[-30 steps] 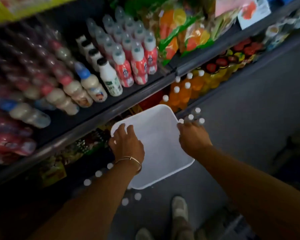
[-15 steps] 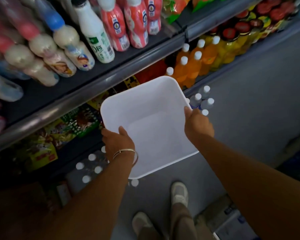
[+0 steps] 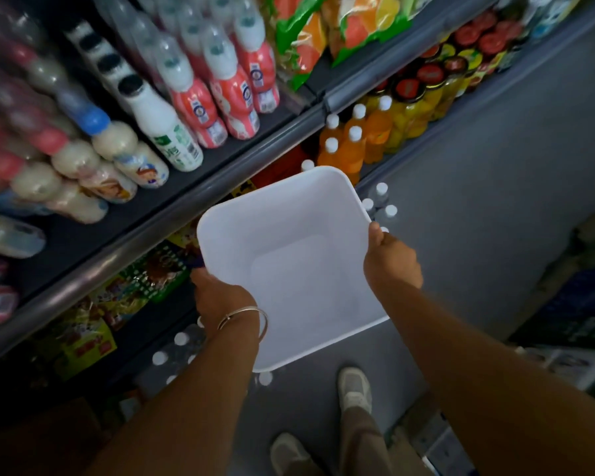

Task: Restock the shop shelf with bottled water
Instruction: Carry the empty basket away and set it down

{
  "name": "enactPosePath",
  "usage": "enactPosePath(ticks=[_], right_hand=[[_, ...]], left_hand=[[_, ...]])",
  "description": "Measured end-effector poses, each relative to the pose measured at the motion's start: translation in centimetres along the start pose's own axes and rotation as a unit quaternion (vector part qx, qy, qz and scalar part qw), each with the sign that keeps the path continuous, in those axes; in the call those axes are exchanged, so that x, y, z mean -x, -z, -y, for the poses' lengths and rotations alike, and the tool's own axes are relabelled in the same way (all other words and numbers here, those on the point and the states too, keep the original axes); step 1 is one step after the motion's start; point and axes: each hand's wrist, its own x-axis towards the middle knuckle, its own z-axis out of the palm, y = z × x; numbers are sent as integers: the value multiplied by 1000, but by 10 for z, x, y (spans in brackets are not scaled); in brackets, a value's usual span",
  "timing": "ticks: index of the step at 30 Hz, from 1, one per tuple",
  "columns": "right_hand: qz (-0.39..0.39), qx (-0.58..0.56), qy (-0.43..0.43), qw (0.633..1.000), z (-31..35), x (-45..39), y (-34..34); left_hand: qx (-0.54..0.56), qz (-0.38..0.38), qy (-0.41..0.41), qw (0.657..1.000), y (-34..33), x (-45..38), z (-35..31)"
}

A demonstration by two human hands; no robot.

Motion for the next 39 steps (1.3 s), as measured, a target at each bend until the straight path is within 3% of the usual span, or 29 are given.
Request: enactPosePath(ticks=[13,22,28,39], right_hand=[[-114,-94,-90,985,-24,-2,141],[-186,-150,-145,960,-69,-69,224],[-208,-175,-199,942,-87,-117,261],[-248,-203,-252,913,-121,-235,298]], left_hand=[[19,59,-109,992,-15,88,-134],[-92,130,-207,965,-99,138,-222],[-72,125,-218,965,-177,143,-272],[-79,201,-311,926,-317,167,-350]])
